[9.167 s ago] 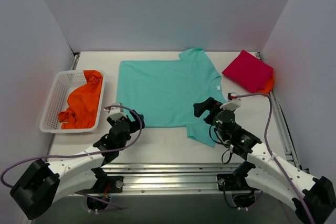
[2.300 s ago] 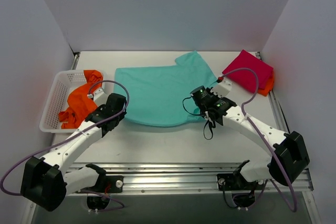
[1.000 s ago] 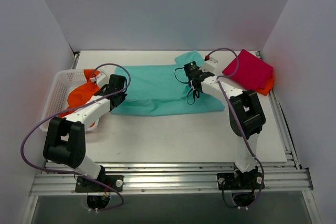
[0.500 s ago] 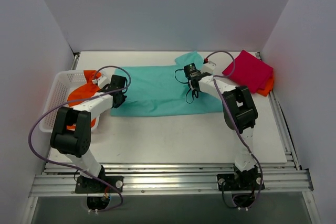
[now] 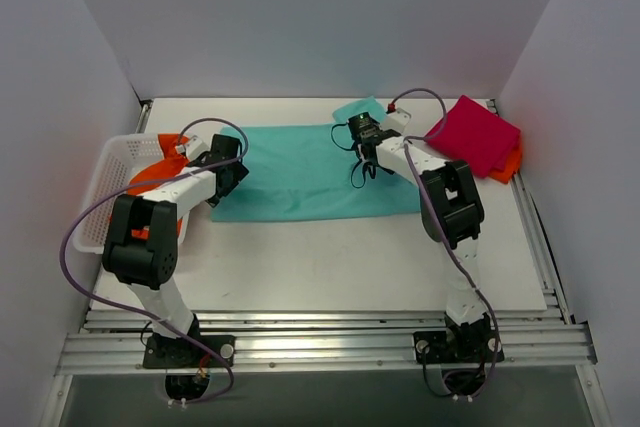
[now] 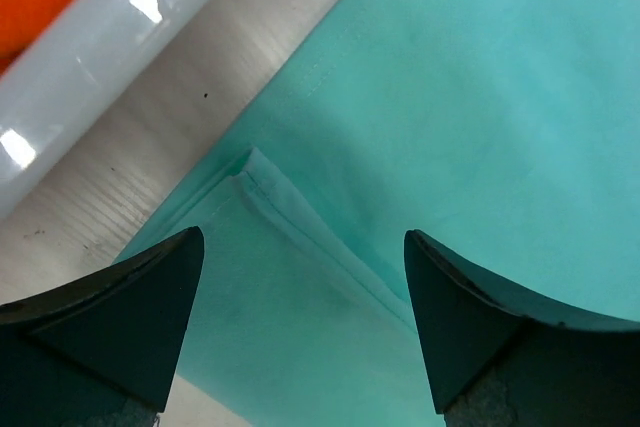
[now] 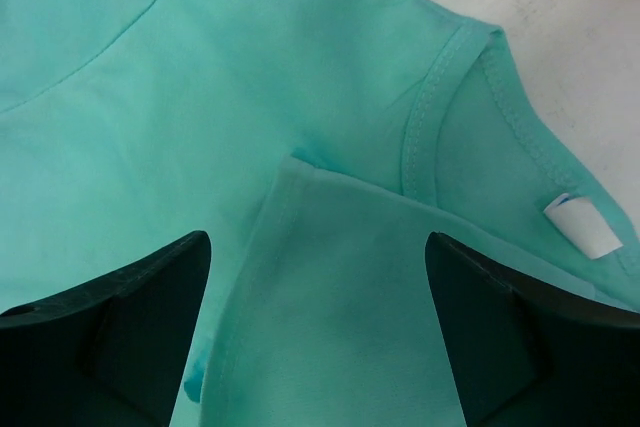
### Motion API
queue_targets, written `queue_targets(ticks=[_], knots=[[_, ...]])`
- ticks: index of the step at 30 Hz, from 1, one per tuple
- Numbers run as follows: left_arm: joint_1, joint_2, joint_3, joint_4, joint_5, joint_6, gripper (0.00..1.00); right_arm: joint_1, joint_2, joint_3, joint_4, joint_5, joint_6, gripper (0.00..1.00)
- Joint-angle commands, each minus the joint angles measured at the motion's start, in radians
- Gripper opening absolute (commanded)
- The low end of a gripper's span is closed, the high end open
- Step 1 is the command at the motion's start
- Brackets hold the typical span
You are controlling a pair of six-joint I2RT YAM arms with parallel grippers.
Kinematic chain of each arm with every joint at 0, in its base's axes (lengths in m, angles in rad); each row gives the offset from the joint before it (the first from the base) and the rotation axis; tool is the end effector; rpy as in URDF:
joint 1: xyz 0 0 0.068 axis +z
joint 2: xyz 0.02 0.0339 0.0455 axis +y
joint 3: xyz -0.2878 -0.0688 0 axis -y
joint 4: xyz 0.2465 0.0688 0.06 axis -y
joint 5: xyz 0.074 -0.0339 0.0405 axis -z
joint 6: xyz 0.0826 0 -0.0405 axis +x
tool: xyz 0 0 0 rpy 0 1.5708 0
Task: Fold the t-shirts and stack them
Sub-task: Fold the tshirt
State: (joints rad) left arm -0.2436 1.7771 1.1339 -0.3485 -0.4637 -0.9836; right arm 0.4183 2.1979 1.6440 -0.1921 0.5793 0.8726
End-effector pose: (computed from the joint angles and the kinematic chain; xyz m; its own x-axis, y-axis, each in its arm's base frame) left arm 0.3904 -0.0590 0.1716 -0.4318 -0.6599 -0.6148 -0.6883 0.6817 -0.2482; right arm 0.5074 0.1761 0.1708 -0.3777 0.5336 -0.7567 0.4927 0.8077 0.3237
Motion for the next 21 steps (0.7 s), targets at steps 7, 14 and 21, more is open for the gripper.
queue_targets(ticks=[7, 14, 21], knots=[[0.012, -0.070, 0.174, -0.006, -0.018, 0.078, 0.90, -0.006, -0.165, -0.050, 0.315, 0.007, -0.334, 1.00], [0.053, 0.109, 0.395, 0.127, 0.094, 0.307, 0.91, -0.110, -0.058, 0.157, 0.199, -0.183, -0.498, 0.91], [0.164, 0.375, 0.667, 0.105, 0.345, 0.323, 0.88, -0.242, 0.040, 0.223, 0.373, -0.381, -0.454, 1.00]])
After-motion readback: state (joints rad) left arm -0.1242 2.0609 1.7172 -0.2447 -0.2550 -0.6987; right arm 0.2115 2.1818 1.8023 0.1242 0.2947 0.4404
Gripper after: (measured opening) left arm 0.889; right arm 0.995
